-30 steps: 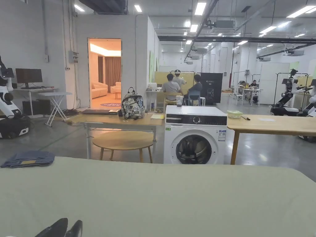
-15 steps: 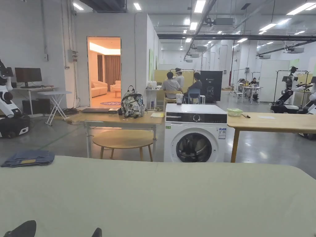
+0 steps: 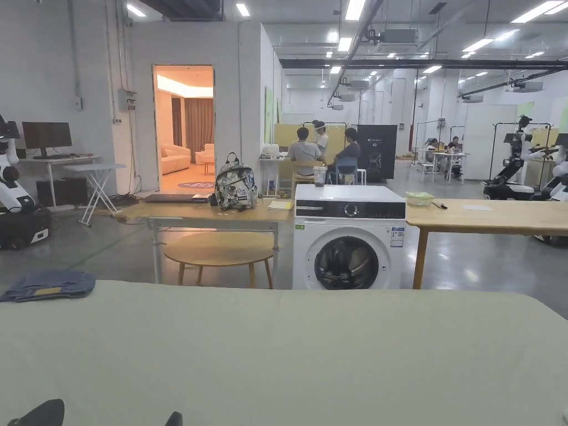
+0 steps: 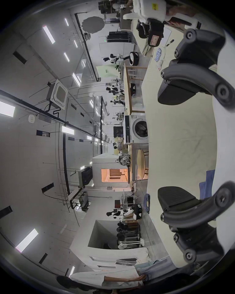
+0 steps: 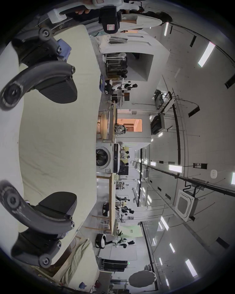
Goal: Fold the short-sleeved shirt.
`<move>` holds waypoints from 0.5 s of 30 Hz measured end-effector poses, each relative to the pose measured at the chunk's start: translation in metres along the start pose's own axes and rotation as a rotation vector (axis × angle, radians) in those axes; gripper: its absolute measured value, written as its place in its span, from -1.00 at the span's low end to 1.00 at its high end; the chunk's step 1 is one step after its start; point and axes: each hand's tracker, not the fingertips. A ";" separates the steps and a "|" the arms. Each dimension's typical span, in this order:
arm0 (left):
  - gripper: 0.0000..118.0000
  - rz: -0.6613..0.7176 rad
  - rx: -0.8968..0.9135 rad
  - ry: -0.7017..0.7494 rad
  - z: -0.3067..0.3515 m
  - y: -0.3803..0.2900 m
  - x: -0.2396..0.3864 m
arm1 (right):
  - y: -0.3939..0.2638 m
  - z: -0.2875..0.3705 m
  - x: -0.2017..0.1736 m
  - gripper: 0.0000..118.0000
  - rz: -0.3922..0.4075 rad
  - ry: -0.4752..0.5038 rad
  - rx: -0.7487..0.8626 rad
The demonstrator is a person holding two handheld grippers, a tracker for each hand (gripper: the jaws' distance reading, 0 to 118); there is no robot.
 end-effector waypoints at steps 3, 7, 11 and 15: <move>0.77 -0.006 -0.005 0.004 0.000 0.000 0.001 | 0.000 0.001 0.000 0.89 0.000 0.000 -0.002; 0.77 -0.015 -0.015 0.016 -0.001 -0.001 0.001 | -0.002 0.001 0.001 0.89 -0.007 -0.004 -0.010; 0.77 -0.010 -0.017 0.015 -0.001 -0.001 0.001 | -0.001 -0.001 0.003 0.89 -0.028 0.001 -0.022; 0.77 -0.014 -0.021 0.016 -0.002 -0.001 0.001 | -0.001 -0.003 0.005 0.89 -0.043 0.005 -0.036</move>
